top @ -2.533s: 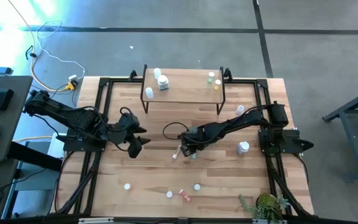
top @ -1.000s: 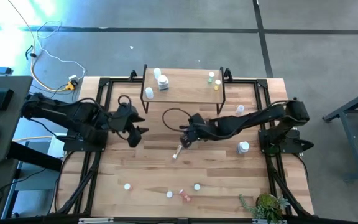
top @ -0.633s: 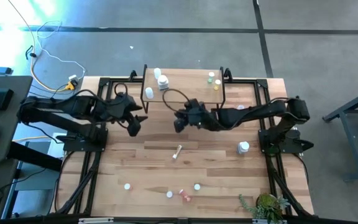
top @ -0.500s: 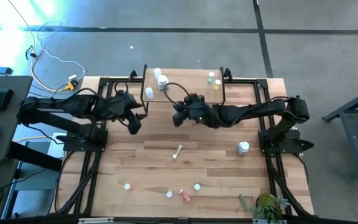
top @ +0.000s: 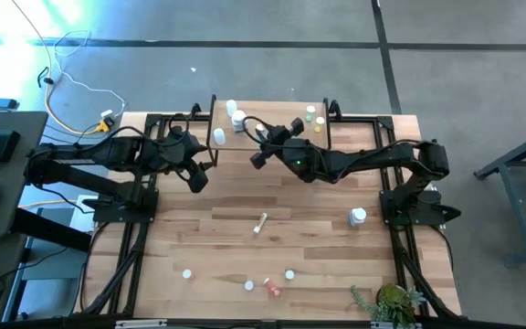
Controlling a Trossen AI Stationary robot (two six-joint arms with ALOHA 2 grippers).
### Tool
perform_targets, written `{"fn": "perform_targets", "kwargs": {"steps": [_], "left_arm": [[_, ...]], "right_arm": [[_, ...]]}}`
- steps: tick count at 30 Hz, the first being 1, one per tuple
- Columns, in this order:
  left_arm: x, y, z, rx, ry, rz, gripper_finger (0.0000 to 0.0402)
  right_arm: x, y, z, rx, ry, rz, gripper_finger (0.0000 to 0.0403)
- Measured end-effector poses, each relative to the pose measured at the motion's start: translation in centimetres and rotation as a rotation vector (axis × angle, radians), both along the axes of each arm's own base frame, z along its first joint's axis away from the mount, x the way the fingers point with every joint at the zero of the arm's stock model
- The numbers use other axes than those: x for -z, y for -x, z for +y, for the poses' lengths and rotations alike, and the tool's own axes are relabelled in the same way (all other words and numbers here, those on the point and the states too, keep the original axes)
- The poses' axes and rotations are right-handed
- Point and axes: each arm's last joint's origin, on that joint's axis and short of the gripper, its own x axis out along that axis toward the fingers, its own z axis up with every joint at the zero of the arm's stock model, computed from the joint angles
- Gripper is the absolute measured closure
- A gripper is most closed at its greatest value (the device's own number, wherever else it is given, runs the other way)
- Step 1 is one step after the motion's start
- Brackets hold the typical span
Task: Pick and place medicine bottles onto shelf by color
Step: Put the top blue pill bottle on the shelf
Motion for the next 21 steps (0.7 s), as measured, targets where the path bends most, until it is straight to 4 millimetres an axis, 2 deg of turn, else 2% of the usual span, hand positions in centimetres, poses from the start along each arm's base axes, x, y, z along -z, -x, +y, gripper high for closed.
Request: {"fn": "perform_targets", "kwargs": {"steps": [9, 21], "left_arm": [[0.0, 0.0, 0.1, -0.022, -0.019, 0.002, 0.0163], [0.0, 0.0, 0.1, -0.028, -0.014, -0.002, 0.0163]], "right_arm": [[2.7, -2.1, -0.2, -0.027, 0.107, 0.07, 0.0301], [6.1, -3.7, -1.3, -0.066, 0.123, 0.11, 0.0301]]}}
